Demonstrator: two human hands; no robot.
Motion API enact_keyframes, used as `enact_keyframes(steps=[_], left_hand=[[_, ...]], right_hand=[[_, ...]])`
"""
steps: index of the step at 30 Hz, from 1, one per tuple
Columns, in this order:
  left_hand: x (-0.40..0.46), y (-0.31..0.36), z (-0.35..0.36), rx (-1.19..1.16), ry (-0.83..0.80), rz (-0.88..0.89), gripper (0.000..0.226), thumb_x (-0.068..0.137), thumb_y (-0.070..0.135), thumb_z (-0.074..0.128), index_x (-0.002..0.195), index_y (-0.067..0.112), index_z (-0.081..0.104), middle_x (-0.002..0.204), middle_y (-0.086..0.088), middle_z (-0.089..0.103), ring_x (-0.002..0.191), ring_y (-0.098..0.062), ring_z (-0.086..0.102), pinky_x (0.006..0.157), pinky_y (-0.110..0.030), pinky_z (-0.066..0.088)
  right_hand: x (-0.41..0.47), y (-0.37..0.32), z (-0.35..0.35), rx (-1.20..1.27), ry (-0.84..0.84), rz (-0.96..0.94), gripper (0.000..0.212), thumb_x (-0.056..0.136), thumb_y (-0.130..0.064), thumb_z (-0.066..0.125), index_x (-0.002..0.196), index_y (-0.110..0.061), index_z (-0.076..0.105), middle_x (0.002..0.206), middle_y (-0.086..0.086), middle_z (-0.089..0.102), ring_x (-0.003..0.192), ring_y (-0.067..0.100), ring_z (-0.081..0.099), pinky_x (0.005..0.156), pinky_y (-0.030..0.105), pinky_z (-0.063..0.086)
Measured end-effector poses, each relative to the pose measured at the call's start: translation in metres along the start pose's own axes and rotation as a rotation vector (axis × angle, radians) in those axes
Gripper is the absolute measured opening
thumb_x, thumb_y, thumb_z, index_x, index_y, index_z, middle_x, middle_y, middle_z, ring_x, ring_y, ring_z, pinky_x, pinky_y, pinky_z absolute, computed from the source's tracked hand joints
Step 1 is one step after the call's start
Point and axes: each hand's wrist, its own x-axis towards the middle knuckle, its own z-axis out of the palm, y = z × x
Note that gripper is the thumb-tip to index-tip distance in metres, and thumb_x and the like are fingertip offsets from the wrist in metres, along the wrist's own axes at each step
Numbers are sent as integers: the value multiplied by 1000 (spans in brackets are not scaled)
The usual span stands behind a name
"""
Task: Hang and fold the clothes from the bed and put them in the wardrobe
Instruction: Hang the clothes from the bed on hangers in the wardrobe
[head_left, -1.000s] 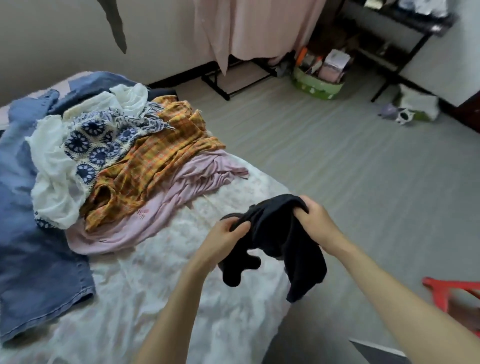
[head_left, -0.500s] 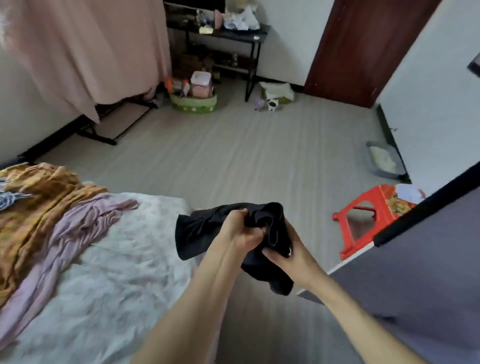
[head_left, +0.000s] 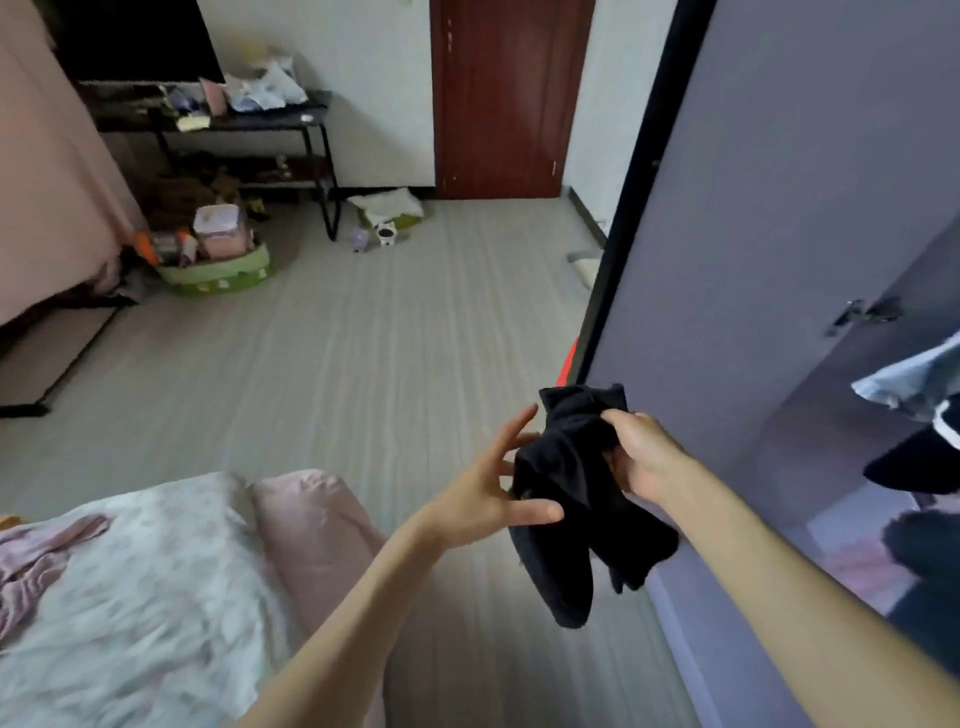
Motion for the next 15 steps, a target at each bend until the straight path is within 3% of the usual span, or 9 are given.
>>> enact_keyframes(steps=[1, 3, 4, 5, 7, 9, 11, 13, 15], left_hand=[[9, 0, 9, 127, 13, 64, 77, 78, 10, 76, 138, 35, 34, 120, 17, 53, 95, 2, 58, 79, -20, 51], [31, 6, 27, 304, 169, 89, 35, 83, 18, 70, 116, 24, 58, 93, 5, 64, 75, -11, 63, 74, -35, 54], [40, 12, 33, 294, 243, 63, 19, 85, 25, 66, 102, 17, 63, 82, 0, 65, 70, -19, 63, 70, -42, 55], [49, 17, 38, 230, 284, 44, 20, 85, 29, 62, 95, 12, 63, 77, -5, 64, 68, -25, 64, 66, -48, 56], [71, 35, 51, 22, 267, -35, 20, 92, 23, 58, 97, 4, 61, 83, -14, 63, 73, -28, 64, 65, -51, 57], [92, 49, 60, -213, 219, -152, 15, 96, 15, 53, 103, 2, 58, 93, -16, 63, 77, -26, 65, 63, -41, 60], [115, 57, 74, -358, 132, -258, 19, 97, 16, 51, 108, 2, 55, 97, -14, 64, 79, -22, 65, 57, -28, 58], [136, 61, 91, -274, 3, -288, 25, 98, 21, 51, 113, 1, 56, 101, -13, 65, 82, -19, 66, 57, -25, 56], [149, 68, 107, -110, -166, -232, 23, 99, 22, 49, 108, 3, 58, 92, -7, 65, 74, -10, 63, 56, -20, 51]], right_hand=[[-4, -1, -10, 7, -7, 3, 18, 98, -11, 40, 107, -4, 54, 81, 10, 59, 68, 20, 58, 52, 24, 47], [-12, -3, -32, 51, -21, -3, 20, 99, -16, 45, 110, -4, 55, 85, 11, 62, 72, 21, 61, 55, 26, 53], [-15, -2, -41, 88, -39, -9, 21, 98, -19, 47, 111, -4, 55, 88, 12, 62, 75, 22, 62, 60, 30, 56], [-18, 1, -49, 99, -44, -31, 21, 98, -22, 48, 110, -7, 55, 89, 12, 62, 78, 23, 62, 66, 34, 57], [-24, 10, -71, 14, -29, -94, 24, 97, -25, 48, 120, -16, 51, 94, 7, 62, 84, 20, 62, 78, 37, 54], [-31, 23, -91, -127, -37, -148, 43, 96, -31, 49, 137, -27, 37, 112, -1, 59, 104, 15, 59, 92, 38, 50], [-40, 34, -110, -172, -40, -197, 53, 94, -35, 50, 142, -35, 26, 126, -7, 53, 119, 15, 53, 101, 40, 46], [-49, 35, -126, -177, 23, -257, 49, 92, -31, 55, 136, -36, 33, 134, -6, 50, 117, 19, 57, 99, 47, 47], [-56, 26, -138, -217, 144, -365, 46, 92, -18, 57, 133, -29, 38, 137, -3, 48, 107, 6, 61, 89, 44, 52]])
